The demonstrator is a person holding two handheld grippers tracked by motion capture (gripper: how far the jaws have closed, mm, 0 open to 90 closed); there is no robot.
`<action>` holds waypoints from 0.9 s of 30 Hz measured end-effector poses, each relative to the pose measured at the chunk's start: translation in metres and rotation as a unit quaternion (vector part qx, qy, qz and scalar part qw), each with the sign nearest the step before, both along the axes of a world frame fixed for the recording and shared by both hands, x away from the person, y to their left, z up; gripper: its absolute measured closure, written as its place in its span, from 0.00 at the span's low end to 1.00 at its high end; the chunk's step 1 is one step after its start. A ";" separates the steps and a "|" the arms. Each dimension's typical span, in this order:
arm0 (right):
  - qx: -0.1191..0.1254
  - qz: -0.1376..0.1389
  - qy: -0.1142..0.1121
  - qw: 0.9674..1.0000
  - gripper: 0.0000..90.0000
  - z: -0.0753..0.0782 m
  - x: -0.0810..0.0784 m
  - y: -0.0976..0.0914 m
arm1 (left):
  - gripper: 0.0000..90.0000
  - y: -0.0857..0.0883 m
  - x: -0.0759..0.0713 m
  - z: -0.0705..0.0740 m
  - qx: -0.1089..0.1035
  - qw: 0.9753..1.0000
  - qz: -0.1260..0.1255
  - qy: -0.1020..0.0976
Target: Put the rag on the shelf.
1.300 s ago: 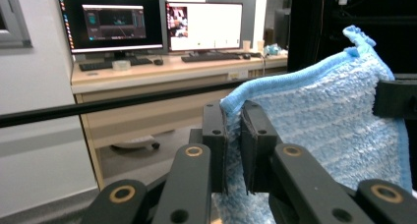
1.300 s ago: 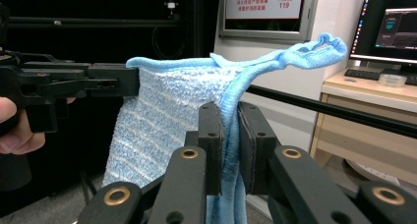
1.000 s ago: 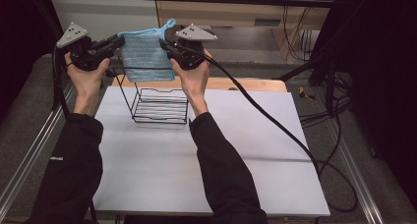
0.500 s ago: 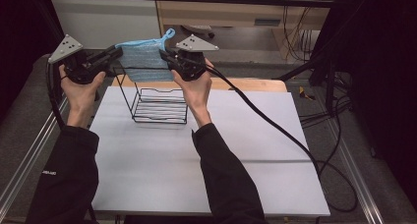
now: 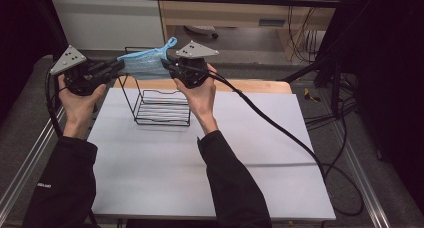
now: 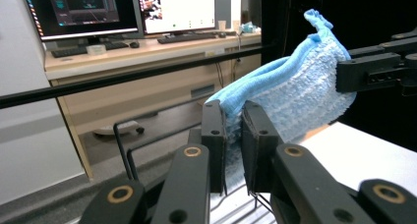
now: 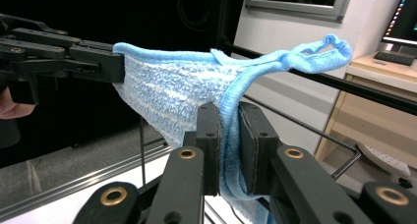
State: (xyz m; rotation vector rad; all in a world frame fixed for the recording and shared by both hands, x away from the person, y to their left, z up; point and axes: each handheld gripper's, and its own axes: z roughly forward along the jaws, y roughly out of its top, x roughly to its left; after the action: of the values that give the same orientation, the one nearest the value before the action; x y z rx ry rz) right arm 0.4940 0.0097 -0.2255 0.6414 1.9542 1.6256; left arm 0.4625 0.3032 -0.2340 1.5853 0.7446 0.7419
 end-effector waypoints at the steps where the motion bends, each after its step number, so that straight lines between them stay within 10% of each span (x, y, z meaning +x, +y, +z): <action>1: 0.000 0.003 0.002 1.000 0.89 -0.002 0.000 -0.001 | 0.90 0.001 0.000 -0.002 0.006 1.000 -0.003 -0.002; 7: -0.002 0.015 0.013 1.000 0.89 -0.009 0.001 -0.003 | 0.87 0.002 -0.001 -0.004 0.013 0.999 -0.003 0.034; 16: -0.008 0.018 0.005 1.000 0.89 -0.010 0.000 -0.004 | 0.74 0.007 -0.005 0.032 -0.025 0.999 -0.004 0.041; 27: -0.012 0.025 0.002 1.000 0.87 -0.014 -0.001 -0.006 | 0.95 -0.002 0.007 0.025 -0.012 0.992 -0.027 0.122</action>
State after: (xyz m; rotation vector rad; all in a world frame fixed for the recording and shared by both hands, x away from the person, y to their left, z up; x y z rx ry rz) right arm 0.4933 0.0034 -0.2390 0.5905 2.0060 1.6287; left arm 0.4691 0.3010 -0.2090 1.6854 0.8801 0.5012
